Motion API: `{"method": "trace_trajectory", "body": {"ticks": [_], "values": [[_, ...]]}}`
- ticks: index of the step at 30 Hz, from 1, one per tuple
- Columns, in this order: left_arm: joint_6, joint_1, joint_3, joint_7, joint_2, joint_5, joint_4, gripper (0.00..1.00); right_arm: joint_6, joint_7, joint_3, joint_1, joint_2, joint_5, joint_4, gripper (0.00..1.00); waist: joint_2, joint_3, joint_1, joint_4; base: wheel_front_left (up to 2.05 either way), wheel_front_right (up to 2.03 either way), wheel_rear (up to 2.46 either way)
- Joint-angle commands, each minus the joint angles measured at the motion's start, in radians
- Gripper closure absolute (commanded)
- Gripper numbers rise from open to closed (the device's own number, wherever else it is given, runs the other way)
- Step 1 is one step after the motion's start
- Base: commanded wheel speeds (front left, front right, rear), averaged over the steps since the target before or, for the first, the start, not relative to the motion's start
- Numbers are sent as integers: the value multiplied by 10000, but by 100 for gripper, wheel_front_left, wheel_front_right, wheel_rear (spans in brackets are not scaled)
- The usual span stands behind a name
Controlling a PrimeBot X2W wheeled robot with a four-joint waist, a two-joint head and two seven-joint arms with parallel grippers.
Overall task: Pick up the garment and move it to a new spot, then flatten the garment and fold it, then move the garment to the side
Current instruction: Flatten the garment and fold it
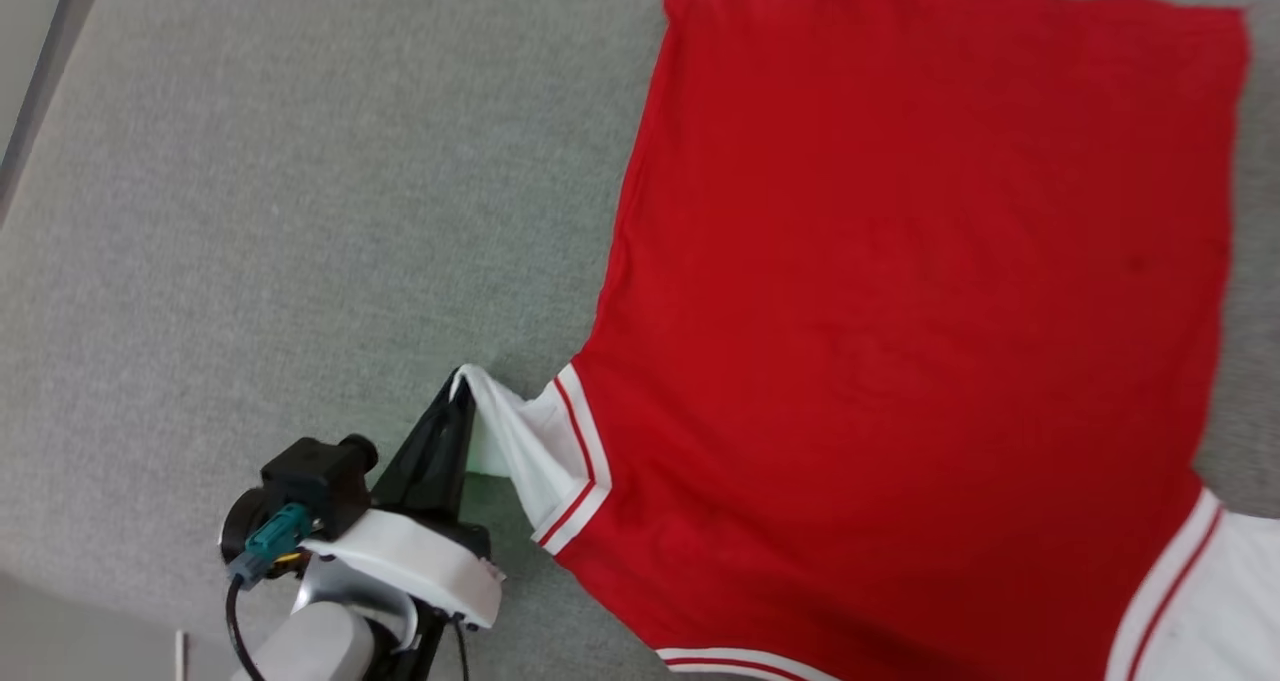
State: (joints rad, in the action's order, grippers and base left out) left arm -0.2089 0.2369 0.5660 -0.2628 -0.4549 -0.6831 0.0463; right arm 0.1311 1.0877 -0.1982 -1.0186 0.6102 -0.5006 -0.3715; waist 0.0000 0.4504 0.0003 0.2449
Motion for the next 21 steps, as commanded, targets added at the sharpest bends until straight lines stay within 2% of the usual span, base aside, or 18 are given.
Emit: {"method": "trace_trajectory", "body": {"ticks": [1,9,16,17,18,21], "values": [[80,183,-105,-26,129,116,-27,100,-8,161,23,-280,-25,150,-181,0,0,718,-3,550,0,0,0],[581,529,-349,-25,642,821,20,100,-8,704,18,-880,-182,966,-914,0,0,1751,-3,940,0,0,0],[844,626,-535,-14,935,1169,175,100,-6,905,-235,44,-174,933,-1442,0,0,1971,-3,999,0,0,0],[892,632,-563,-13,964,1184,219,100,-6,873,-216,106,-141,897,-1459,47,0,1957,-3,989,0,0,0],[914,630,-598,-13,991,1193,270,100,-6,820,-215,126,-90,898,-1454,100,0,1923,-3,968,0,0,0],[983,545,-747,-13,1011,1247,406,100,-8,509,-119,67,-65,854,-1451,100,0,1716,-3,834,0,0,0]]}}
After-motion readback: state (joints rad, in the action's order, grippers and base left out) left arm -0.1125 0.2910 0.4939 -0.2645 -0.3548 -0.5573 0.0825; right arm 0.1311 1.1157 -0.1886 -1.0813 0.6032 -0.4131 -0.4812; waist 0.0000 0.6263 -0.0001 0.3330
